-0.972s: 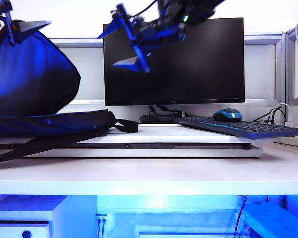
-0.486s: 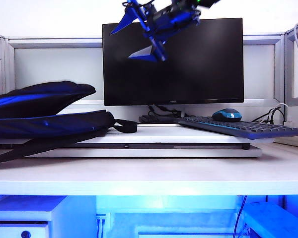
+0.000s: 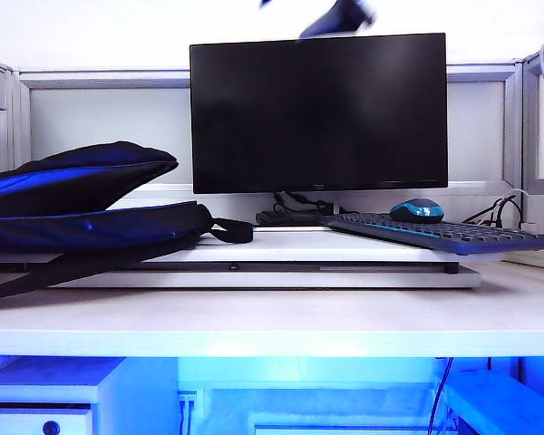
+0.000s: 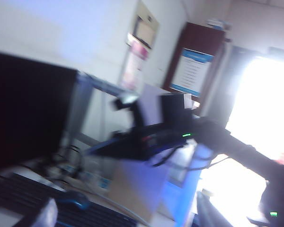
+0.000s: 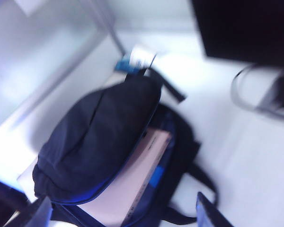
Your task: Pick up the book on the desk and put it into the open backpack.
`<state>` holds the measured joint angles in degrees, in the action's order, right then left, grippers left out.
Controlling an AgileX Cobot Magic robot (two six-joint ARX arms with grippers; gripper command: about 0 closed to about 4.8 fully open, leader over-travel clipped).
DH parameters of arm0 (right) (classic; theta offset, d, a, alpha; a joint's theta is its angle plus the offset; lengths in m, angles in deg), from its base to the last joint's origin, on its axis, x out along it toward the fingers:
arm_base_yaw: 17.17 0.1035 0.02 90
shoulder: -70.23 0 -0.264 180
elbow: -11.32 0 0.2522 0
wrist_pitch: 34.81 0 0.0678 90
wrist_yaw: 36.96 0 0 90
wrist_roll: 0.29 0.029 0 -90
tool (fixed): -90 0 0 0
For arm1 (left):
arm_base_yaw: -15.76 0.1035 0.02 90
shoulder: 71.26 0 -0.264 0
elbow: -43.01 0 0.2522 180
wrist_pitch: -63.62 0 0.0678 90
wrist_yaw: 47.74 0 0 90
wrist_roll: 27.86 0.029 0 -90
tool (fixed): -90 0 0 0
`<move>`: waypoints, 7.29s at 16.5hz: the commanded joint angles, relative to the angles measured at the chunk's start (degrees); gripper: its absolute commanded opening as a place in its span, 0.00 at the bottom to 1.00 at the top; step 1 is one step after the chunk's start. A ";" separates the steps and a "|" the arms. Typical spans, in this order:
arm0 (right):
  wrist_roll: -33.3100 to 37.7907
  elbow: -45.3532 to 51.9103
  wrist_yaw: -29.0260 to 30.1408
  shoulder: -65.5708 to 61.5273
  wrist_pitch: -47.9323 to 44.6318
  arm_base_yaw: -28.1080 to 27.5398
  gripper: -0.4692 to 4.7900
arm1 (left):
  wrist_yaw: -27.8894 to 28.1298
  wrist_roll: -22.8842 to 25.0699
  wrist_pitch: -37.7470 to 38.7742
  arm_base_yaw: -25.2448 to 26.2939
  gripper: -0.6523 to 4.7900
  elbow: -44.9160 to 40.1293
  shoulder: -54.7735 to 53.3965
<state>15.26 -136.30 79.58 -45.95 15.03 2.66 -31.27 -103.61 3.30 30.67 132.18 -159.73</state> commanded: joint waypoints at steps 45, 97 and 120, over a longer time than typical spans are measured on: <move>-12.50 49.13 -27.08 67.38 8.37 -2.36 0.68 | 54.97 86.58 111.32 -11.28 0.62 -3.69 52.76; -9.14 130.38 -13.97 112.13 -15.39 -20.70 0.09 | 58.23 71.25 90.27 -11.23 0.11 -72.87 87.89; -9.79 130.40 -15.02 110.49 -16.96 -18.14 0.09 | 56.81 70.84 90.31 -11.21 0.11 -72.83 87.65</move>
<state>5.67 -6.01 64.63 64.52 -1.06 -15.50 25.84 -32.75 93.35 19.42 59.75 -72.04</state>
